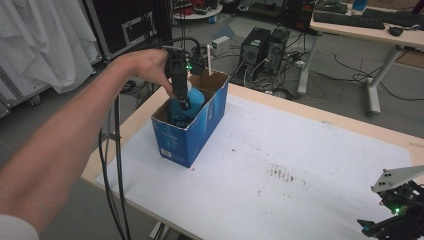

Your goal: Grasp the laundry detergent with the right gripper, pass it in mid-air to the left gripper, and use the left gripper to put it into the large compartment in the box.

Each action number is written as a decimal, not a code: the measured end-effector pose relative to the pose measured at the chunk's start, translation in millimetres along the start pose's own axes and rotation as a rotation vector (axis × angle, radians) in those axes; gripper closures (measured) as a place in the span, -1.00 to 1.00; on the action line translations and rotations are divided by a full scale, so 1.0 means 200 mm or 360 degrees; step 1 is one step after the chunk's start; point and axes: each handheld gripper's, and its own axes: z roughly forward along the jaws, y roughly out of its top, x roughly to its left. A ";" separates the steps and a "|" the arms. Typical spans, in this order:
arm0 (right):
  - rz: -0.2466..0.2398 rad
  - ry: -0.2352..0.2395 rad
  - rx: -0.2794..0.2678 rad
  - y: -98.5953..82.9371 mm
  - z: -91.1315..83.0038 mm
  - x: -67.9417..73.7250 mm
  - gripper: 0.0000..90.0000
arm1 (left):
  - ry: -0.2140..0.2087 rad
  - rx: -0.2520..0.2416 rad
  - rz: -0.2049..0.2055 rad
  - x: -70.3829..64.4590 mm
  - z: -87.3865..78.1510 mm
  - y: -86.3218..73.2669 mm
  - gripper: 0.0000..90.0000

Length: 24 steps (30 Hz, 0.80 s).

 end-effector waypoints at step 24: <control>-0.0008 -0.0004 0.0035 0.00 0.03 0.01 -0.72 | -0.0014 -0.0010 0.0208 0.01 0.15 -0.03 -0.16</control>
